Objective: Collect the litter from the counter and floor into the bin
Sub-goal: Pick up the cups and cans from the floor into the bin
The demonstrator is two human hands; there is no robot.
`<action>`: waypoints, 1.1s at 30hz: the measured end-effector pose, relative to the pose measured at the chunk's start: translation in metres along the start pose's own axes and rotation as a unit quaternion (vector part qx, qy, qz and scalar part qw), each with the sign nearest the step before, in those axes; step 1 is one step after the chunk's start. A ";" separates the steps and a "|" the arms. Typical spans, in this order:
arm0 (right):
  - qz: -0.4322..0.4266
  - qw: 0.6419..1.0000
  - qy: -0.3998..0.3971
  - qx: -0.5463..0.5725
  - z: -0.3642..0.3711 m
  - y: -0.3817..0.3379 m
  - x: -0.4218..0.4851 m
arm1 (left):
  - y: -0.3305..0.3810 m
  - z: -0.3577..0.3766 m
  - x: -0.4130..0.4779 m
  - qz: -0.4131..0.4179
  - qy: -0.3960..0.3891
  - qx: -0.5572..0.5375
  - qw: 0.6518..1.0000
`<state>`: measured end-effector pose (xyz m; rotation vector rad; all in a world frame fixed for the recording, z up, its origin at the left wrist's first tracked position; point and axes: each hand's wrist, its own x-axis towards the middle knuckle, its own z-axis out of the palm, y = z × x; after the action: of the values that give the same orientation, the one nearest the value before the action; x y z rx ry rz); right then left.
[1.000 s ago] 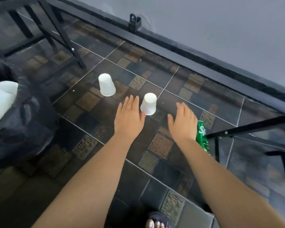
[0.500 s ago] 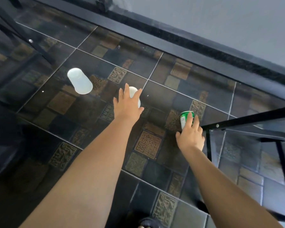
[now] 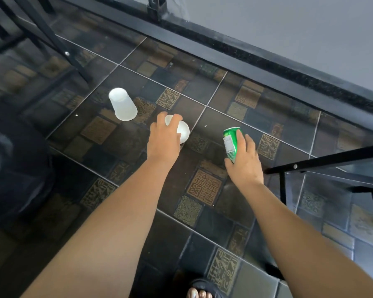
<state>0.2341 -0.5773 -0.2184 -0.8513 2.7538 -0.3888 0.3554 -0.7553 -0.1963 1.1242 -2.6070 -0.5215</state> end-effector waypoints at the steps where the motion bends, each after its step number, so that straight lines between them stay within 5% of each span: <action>1: -0.019 1.000 0.007 0.013 -0.004 -0.008 0.000 | -0.002 -0.008 -0.002 0.000 0.018 -0.011 1.000; 16: -0.199 0.959 0.066 0.190 -0.047 -0.202 -0.017 | -0.086 -0.161 -0.047 -0.056 0.261 -0.056 0.962; 23: -0.326 0.913 0.076 0.232 -0.053 -0.328 -0.044 | -0.145 -0.230 -0.073 -0.123 0.379 -0.034 0.917; 33: -0.454 0.868 0.040 0.198 -0.025 -0.447 -0.080 | -0.243 -0.272 -0.131 -0.294 0.363 0.079 0.881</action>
<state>0.5221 -0.8824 -0.0417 -1.9710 2.0051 -1.1067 0.7004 -0.8742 -0.0644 1.7537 -1.6631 0.0399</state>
